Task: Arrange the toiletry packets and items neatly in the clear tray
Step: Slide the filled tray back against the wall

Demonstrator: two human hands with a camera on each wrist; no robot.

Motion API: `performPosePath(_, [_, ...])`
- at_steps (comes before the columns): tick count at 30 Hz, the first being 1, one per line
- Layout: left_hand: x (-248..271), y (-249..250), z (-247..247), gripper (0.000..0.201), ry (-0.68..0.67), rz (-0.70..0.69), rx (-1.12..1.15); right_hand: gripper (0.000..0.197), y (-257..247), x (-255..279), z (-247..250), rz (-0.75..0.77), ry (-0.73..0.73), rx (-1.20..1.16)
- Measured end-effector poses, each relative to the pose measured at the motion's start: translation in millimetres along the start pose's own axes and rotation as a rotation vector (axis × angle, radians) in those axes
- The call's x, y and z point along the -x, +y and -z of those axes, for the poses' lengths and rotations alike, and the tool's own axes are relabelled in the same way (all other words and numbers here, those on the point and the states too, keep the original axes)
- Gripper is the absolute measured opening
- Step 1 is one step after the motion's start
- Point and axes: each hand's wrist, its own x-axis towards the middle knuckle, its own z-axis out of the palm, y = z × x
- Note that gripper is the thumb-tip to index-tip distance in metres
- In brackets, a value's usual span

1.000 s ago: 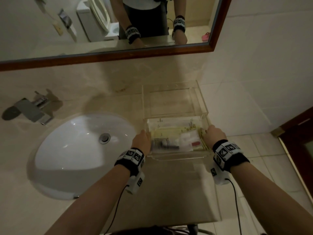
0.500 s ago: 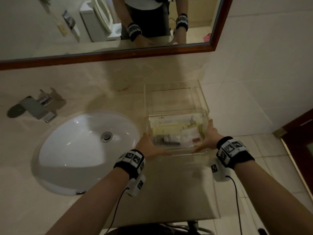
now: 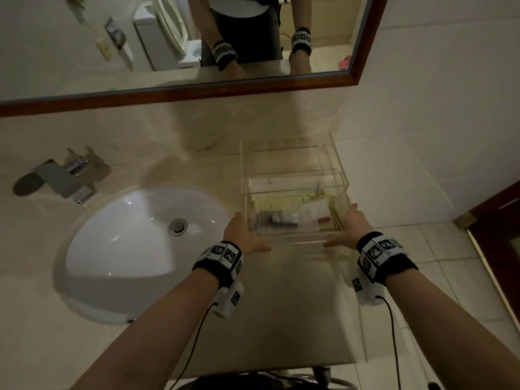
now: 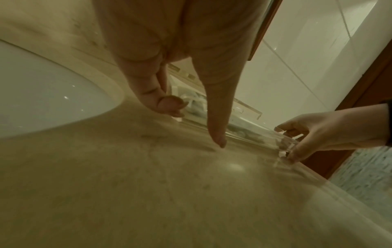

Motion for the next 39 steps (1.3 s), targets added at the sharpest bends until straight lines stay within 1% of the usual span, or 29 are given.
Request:
performPosePath(3, [-8,4,7,0.09,0.027,0.017,0.013,0.136,-6,-5,3,0.011,0.041,-0.046])
performPosePath(5, [-12,5,10,0.091,0.022,0.025,-0.002,0.136,-8,-10,4,0.012,0.048,-0.053])
performPosePath(6, [-13,6,10,0.092,0.023,0.026,-0.004,0.133,-9,-12,5,0.009,0.051,-0.056])
performPosePath(7, [-14,6,10,0.092,0.033,0.025,0.003,0.125,-8,-14,6,0.007,0.07,-0.062])
performPosePath(9, [-17,8,8,0.088,0.067,0.023,0.043,0.099,-8,-20,10,0.007,0.126,-0.076])
performPosePath(11, [-20,10,9,0.086,0.085,0.027,0.068,0.08,-11,-24,15,0.017,0.137,-0.076])
performPosePath(14, [-25,14,10,0.086,0.106,0.057,0.068,0.072,-17,-31,20,0.028,0.115,-0.047])
performPosePath(16, [-29,17,12,0.083,0.117,0.086,0.084,0.064,-22,-34,23,0.042,0.133,-0.044])
performPosePath(18, [-33,21,14,0.077,0.127,0.125,0.119,0.058,-26,-36,24,0.023,0.165,-0.053])
performPosePath(19, [-36,23,15,0.077,0.134,0.146,0.135,0.058,-28,-37,25,0.007,0.179,-0.057])
performPosePath(22, [-43,29,19,0.085,0.15,0.19,0.142,0.064,-33,-43,25,-0.074,0.183,-0.083])
performPosePath(24, [-47,35,21,0.085,0.156,0.212,0.133,0.068,-36,-50,24,-0.106,0.177,-0.11])
performPosePath(28, [-55,40,24,0.081,0.163,0.254,0.145,0.064,-40,-60,22,-0.121,0.198,-0.129])
performPosePath(34, [-64,41,26,0.096,0.134,0.308,0.137,0.066,-48,-69,17,-0.128,0.231,-0.13])
performPosePath(39, [-69,40,26,0.093,0.127,0.302,0.136,0.062,-45,-75,13,-0.149,0.243,-0.173])
